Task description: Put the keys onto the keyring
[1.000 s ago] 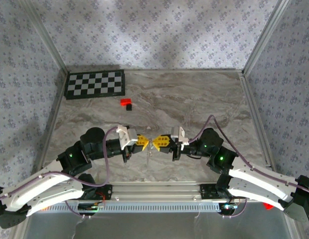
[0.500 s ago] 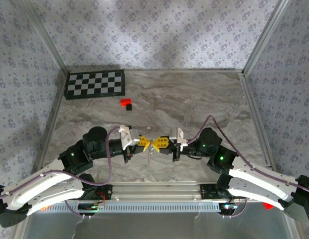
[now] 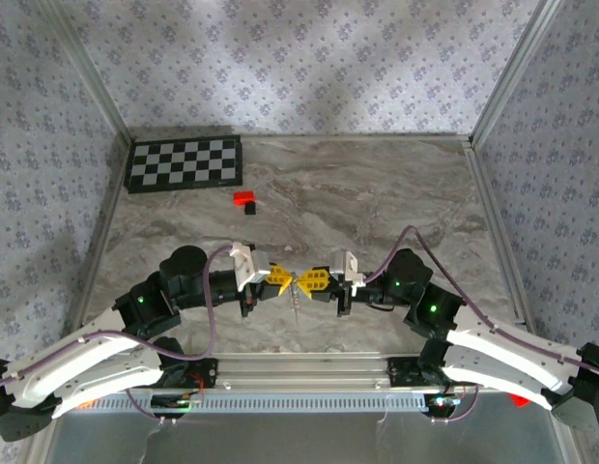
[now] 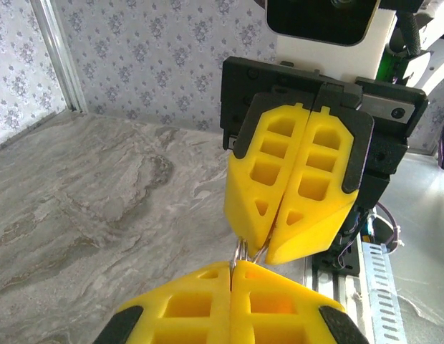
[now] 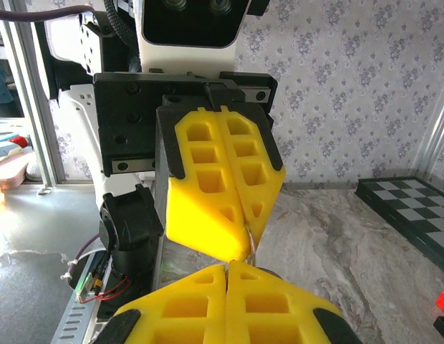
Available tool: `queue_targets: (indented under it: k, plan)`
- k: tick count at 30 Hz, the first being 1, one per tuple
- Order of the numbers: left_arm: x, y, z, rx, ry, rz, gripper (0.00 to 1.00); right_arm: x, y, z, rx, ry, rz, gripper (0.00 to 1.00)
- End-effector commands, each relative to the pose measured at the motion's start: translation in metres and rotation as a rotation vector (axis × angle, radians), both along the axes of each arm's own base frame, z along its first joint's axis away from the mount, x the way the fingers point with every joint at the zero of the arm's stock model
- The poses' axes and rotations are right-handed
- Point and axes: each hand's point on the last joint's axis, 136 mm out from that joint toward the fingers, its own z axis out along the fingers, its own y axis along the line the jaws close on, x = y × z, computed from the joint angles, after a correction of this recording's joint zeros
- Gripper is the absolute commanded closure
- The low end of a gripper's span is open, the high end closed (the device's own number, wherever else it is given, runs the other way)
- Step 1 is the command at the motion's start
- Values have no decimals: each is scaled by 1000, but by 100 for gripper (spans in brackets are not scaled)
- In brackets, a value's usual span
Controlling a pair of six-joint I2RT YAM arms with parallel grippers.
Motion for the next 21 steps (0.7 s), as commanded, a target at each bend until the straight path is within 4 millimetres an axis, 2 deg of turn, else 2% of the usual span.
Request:
queue_targets:
  k: [1,10,13,17,21]
  plan:
    - [3,3,37,-110,-57,22,100,-10,-3,11,17,-23,40,100]
    - [4,3,42,-161,-61,32,100,-10,-2,14,29,-19,39,99]
    - [4,3,43,-181,-60,33,100,-11,-5,18,39,-18,35,92]
    - [4,4,43,-201,-58,36,100,-11,-9,24,61,-12,19,77]
    - [3,8,44,-232,-63,41,100,-11,-13,30,80,-3,-1,68]
